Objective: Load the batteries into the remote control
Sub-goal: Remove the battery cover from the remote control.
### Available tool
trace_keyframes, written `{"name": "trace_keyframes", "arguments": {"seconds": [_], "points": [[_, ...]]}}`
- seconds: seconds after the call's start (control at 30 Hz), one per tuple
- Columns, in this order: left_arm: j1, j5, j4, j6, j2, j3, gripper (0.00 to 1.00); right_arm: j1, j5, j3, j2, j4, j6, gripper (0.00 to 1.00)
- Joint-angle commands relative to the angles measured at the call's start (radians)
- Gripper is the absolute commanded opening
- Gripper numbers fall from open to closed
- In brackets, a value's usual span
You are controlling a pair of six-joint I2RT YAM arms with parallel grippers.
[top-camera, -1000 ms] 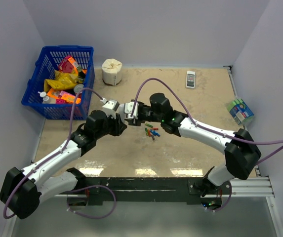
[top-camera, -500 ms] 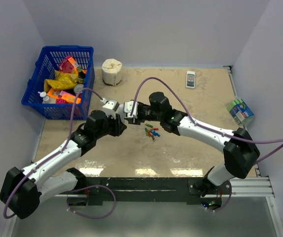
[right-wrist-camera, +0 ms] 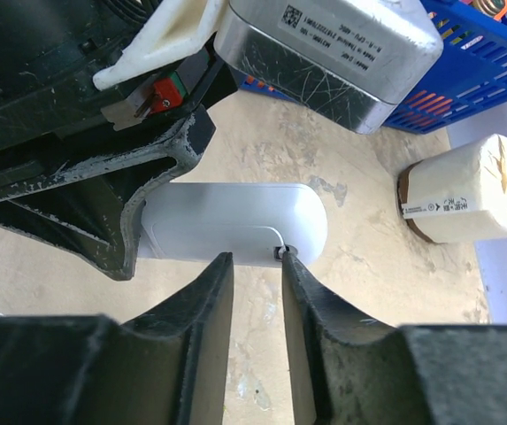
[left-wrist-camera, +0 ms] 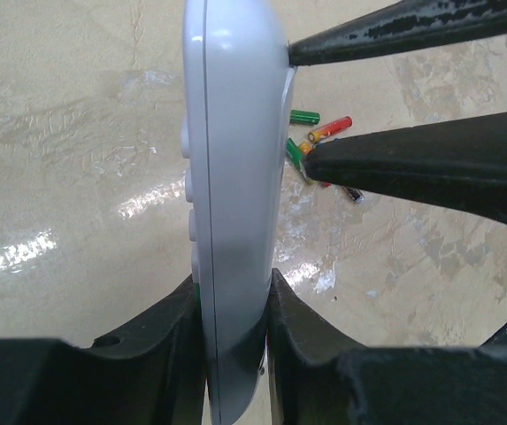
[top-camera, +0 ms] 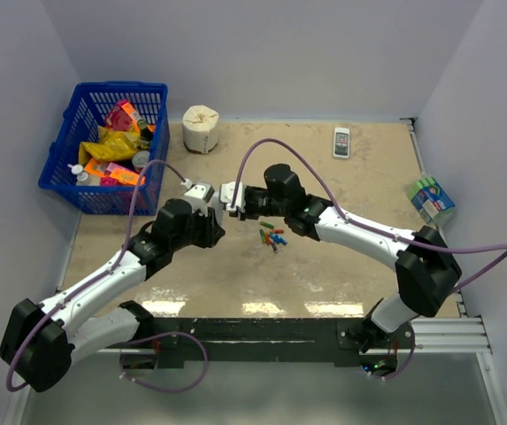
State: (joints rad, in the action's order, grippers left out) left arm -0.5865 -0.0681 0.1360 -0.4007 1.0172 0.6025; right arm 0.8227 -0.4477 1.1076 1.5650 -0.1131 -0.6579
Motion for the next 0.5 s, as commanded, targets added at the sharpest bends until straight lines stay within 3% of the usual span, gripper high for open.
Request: {"name": "trace_keyframes", "arguments": {"seconds": [0.0,0.23,0.47], "points": [[0.005,0.045,-0.053,0.014,-0.005,0.049,0.0,0.009,-0.068,0.024,0.003,0.041,-0.009,0.27],[0.02,0.065,-0.018,0.014,0.0,0.052,0.0,0.007,-0.059,0.015,-0.003,0.053,-0.008,0.21],[0.028,0.053,-0.012,0.013,0.023,0.046,0.0,0.003,-0.042,0.011,0.039,0.038,0.012,0.21]]}}
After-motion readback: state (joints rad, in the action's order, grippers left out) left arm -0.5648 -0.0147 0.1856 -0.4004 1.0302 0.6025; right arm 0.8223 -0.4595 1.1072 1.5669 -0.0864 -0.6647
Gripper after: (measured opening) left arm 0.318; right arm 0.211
